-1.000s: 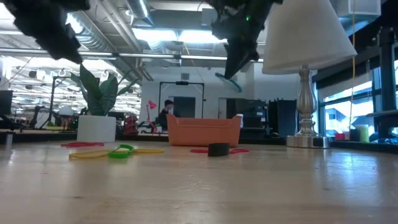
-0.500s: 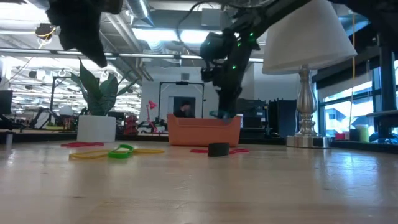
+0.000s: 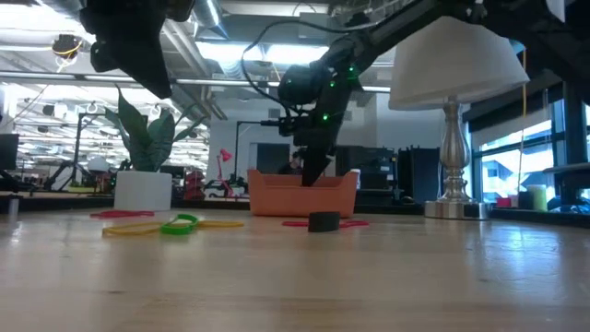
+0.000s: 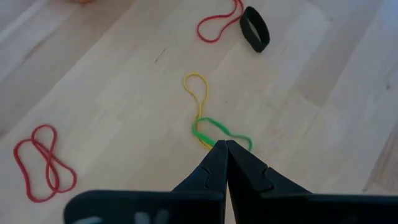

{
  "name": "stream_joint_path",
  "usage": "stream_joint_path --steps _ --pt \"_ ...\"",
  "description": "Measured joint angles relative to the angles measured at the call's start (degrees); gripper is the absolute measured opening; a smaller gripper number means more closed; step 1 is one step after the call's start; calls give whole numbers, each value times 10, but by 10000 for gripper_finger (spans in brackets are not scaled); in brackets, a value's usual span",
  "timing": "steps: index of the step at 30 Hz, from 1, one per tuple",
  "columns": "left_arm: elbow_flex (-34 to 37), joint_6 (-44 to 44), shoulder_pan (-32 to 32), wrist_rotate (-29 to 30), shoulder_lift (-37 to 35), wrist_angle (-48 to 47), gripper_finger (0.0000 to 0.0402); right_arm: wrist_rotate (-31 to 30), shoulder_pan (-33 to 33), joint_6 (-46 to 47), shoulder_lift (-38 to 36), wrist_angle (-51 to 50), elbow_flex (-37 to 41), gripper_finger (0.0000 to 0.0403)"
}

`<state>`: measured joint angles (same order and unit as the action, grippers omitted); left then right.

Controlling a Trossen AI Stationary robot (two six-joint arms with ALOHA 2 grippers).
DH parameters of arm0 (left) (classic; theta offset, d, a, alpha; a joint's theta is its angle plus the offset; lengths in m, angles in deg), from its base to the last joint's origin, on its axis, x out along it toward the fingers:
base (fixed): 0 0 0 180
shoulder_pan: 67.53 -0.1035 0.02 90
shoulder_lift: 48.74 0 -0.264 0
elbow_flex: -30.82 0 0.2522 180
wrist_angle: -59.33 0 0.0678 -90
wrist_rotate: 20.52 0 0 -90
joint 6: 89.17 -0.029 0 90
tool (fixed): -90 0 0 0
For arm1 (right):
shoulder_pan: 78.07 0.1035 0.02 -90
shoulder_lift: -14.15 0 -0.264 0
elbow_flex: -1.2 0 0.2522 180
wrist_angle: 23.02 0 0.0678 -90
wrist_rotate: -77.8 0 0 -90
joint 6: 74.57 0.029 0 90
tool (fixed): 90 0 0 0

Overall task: Pick and place rubber bands into bin
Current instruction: Put the blue rubber band into the orange bin, then put the bottom green rubber band into the orange bin

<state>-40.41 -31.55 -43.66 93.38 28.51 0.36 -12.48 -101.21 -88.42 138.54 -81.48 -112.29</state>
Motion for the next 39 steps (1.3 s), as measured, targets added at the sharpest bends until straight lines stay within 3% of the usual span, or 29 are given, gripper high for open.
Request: stream_joint_path --steps 10,14,20,28,31,34,39 --pt "0 -29 0 -17 0 -5 1 0 -22 44 -28 -24 0 126" --pt "0 -56 0 -60 -1 -42 2 1 -25 80 -53 -79 0 139" --pt "0 -37 26 -118 -3 -108 3 -3 6 171 -108 -127 1 108" --pt "0 58 169 -42 -3 -123 2 -61 117 248 -176 -143 17 31" --pt "0 95 214 -33 -3 -123 3 -61 162 292 -208 -135 58 6" --pt "0 105 251 -32 -3 -120 1 -61 212 350 -252 -112 115 11" --pt "0 51 286 -40 -3 -90 4 -77 310 485 -331 -39 226 5"
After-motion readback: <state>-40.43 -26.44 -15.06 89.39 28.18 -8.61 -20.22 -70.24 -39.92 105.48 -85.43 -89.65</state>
